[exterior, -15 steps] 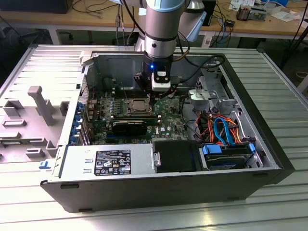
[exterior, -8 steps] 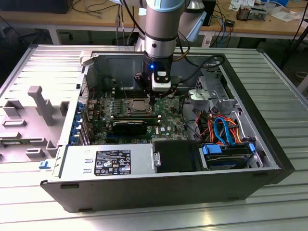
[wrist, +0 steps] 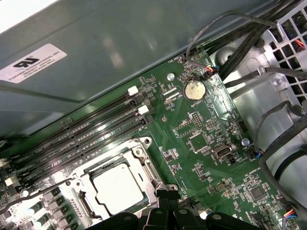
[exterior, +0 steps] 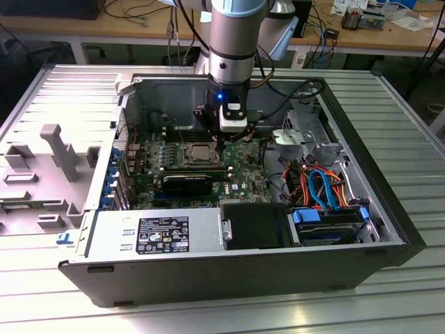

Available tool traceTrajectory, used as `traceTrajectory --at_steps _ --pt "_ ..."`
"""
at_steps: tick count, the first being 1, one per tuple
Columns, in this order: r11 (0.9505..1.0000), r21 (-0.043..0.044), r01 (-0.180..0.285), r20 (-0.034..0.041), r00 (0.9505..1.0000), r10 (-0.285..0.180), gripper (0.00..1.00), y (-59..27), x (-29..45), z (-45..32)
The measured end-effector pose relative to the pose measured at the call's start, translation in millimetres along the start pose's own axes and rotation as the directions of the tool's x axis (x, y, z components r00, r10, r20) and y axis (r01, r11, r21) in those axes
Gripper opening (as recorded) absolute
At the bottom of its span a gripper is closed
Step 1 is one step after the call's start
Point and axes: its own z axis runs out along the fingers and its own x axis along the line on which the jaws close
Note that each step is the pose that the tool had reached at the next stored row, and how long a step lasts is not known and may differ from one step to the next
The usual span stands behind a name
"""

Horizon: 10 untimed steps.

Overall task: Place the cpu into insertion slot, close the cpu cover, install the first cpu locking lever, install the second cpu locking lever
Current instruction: 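Install the first cpu locking lever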

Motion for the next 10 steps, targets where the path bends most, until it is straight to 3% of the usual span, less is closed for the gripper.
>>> traceTrajectory --at_steps 10 --pt "1.0 0.0001 0.006 0.0002 1.0 -0.006 0.11 0.0 0.0 0.0"
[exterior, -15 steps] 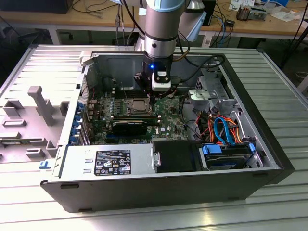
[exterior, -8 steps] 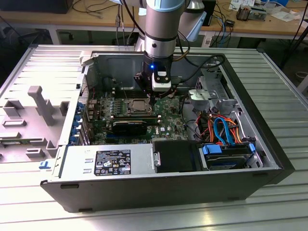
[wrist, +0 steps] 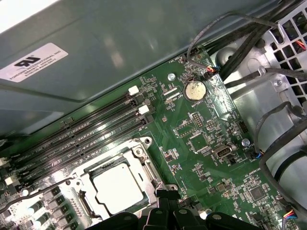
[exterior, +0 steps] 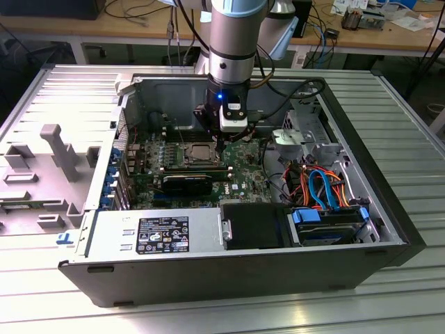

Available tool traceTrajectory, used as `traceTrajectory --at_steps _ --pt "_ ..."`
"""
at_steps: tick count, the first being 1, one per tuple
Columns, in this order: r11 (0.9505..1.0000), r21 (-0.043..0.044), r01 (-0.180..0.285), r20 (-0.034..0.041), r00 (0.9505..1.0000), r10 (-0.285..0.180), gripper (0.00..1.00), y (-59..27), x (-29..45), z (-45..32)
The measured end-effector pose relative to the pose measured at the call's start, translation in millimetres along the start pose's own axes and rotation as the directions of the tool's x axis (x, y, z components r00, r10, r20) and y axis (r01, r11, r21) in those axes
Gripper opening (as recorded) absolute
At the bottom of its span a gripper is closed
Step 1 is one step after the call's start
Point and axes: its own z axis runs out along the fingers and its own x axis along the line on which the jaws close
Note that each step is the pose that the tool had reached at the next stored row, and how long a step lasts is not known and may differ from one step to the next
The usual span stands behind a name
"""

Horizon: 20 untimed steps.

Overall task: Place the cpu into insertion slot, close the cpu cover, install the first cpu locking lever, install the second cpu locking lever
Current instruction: 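Install the first cpu locking lever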

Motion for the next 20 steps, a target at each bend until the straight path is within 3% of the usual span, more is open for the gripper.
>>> traceTrajectory --at_steps 20 --pt "0.9999 0.0 0.013 0.0005 0.9999 -0.013 0.11 0.0 0.0 0.0"
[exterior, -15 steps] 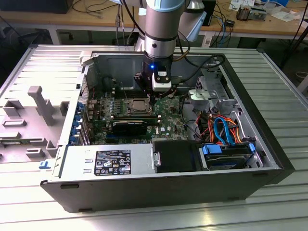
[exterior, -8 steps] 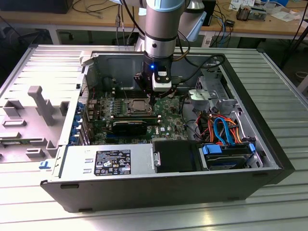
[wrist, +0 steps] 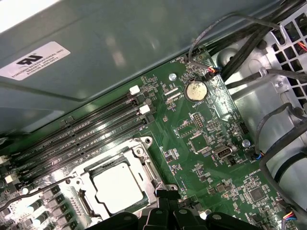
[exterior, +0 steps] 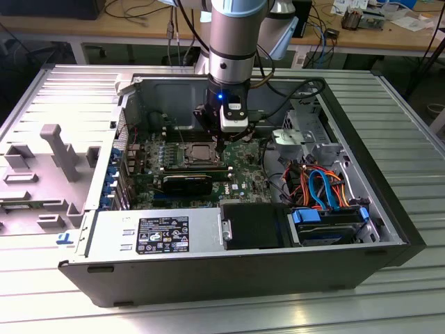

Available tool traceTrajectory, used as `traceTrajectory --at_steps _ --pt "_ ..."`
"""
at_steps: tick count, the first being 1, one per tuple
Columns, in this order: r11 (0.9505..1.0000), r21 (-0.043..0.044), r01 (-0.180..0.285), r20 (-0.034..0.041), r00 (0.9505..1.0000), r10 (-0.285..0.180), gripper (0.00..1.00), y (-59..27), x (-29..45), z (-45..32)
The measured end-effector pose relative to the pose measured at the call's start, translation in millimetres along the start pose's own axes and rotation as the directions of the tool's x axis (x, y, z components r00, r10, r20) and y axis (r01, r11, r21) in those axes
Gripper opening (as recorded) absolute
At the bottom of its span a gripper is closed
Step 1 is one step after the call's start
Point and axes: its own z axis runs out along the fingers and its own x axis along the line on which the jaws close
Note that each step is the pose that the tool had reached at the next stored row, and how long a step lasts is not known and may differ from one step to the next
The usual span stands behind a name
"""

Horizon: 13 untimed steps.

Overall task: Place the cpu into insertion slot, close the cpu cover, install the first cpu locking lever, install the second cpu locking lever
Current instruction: 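Install the first cpu locking lever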

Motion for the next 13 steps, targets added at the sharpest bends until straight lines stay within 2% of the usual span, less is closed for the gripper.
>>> traceTrajectory --at_steps 13 --pt "0.9992 0.0003 0.041 0.0016 0.9992 -0.041 0.11 0.0 0.0 0.0"
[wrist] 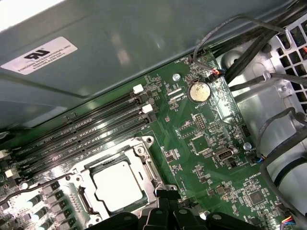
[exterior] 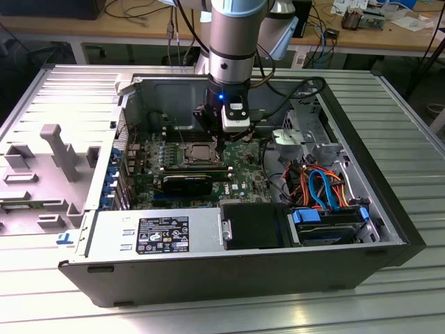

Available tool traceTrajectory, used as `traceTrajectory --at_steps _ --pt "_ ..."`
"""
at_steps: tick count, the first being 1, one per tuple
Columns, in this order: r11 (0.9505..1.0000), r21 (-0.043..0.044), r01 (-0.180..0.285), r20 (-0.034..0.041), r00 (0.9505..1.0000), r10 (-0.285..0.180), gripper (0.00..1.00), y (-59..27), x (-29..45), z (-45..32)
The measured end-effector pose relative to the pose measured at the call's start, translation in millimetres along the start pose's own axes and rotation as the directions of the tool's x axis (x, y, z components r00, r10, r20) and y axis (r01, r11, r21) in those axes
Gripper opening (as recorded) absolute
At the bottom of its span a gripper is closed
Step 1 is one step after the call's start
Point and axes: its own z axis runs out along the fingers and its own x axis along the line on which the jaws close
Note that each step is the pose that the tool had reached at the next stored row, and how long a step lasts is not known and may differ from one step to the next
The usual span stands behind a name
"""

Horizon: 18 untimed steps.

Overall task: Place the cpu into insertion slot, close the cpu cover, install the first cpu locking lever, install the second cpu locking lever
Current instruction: 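Install the first cpu locking lever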

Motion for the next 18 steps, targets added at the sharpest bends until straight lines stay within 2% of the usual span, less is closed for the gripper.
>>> traceTrajectory --at_steps 18 --pt "0.9985 0.0005 0.054 0.0021 0.9985 -0.054 0.11 0.0 0.0 0.0"
